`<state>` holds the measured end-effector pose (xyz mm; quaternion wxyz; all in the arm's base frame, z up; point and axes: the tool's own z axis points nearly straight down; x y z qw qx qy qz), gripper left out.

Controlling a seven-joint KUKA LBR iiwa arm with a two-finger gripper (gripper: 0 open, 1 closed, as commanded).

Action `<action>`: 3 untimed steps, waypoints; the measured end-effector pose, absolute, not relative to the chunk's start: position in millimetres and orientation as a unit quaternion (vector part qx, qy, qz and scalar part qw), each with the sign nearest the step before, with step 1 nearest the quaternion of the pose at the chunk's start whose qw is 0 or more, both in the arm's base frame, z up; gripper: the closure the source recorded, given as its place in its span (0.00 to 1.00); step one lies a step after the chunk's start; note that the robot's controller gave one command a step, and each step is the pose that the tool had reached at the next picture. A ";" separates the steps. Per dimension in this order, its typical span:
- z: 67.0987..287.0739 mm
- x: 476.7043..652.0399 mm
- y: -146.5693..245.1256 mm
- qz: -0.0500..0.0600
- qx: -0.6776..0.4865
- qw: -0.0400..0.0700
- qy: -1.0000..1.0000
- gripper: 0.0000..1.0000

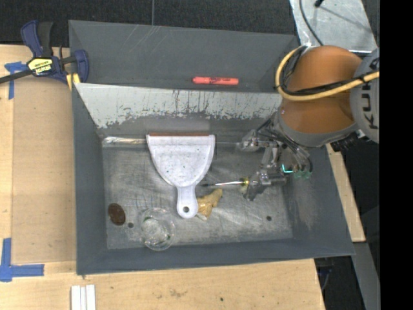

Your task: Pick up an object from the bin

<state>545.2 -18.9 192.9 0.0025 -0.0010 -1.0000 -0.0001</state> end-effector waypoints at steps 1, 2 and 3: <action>197.4 547.0 -18.9 0.000 -0.001 -0.002 -1.000 0.00; 132.4 543.9 -5.4 0.000 -0.004 -0.004 -1.000 0.00; 80.9 542.5 -2.1 0.000 -0.001 0.001 -1.000 0.00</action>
Offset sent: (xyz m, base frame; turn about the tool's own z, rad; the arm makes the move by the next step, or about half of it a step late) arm -0.0071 0.0268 -0.1229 0.0129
